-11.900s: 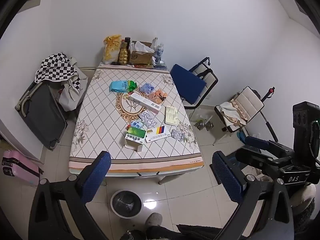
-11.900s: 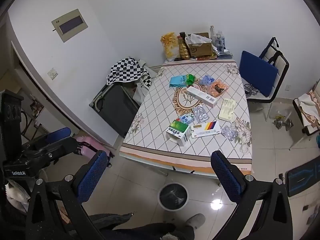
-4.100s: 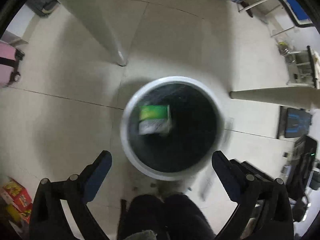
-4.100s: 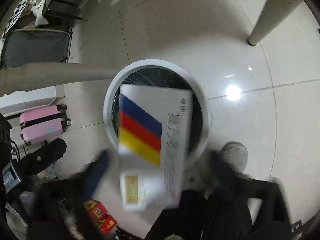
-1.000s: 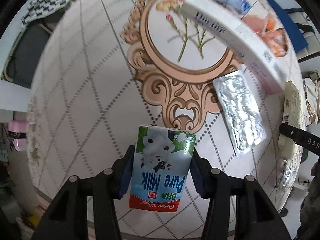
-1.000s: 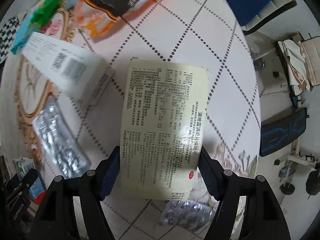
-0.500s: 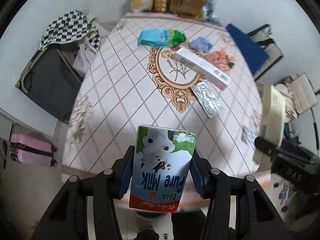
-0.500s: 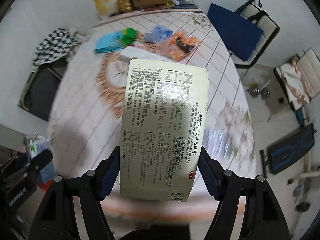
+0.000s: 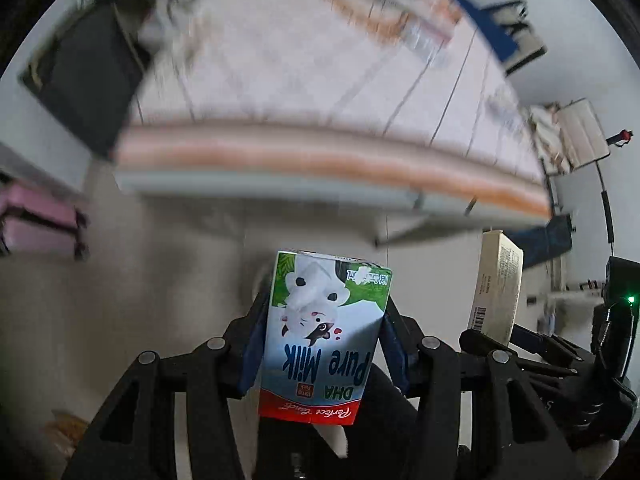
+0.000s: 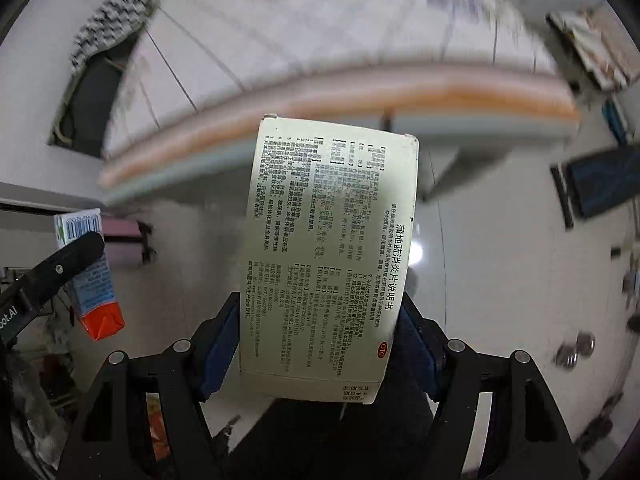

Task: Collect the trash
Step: 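Carry the carton and leaflet down to the bin while both tools release them inside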

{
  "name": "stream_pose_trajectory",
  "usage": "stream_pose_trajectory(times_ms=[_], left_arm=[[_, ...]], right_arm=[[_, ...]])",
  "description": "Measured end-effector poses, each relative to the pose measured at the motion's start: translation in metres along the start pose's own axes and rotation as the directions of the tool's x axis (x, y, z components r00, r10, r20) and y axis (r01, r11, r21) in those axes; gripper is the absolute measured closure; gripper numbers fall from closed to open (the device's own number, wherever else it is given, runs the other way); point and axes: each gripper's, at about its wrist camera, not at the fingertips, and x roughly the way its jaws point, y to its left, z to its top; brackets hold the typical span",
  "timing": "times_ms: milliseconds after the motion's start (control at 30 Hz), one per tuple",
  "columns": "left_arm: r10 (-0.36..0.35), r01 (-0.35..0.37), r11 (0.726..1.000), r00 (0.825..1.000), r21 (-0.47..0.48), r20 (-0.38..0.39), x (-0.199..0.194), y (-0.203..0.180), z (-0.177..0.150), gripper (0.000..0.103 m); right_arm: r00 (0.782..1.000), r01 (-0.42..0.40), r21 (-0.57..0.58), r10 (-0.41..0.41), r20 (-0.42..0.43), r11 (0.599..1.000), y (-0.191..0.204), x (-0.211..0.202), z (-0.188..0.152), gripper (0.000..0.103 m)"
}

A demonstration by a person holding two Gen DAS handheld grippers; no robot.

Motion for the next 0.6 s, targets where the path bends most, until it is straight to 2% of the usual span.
stream_pose_trajectory(times_ms=[133,300,500,567,600], left_arm=[[-0.024,0.016,0.998,0.991,-0.058,-0.132,0.083,0.024,-0.017,0.055],[-0.084,0.056,0.991,0.966,-0.121,-0.244,0.199,0.051,-0.023,0.055],[-0.105,0.061,0.987,0.947,-0.152,-0.303,0.305,0.069,-0.041,0.053],[-0.088,0.052,0.991,0.947,-0.122,-0.31,0.332,0.068,-0.047,0.052],[-0.061,0.032,0.995,0.948,-0.096,-0.314,0.343,0.067,-0.051,0.045]], right_arm=[[0.994,-0.024,0.057,0.03,-0.101,0.998,-0.022,0.08,-0.018,0.028],[0.989,-0.038,0.087,0.05,-0.142,0.995,-0.045,0.184,-0.026,0.028],[0.981,-0.043,0.153,0.071,-0.183,0.987,-0.086,0.308,-0.025,0.028],[0.976,-0.063,0.17,0.096,-0.194,0.984,-0.093,0.34,-0.026,0.028],[0.973,-0.075,0.164,0.109,-0.203,0.984,-0.091,0.357,-0.021,0.028]])
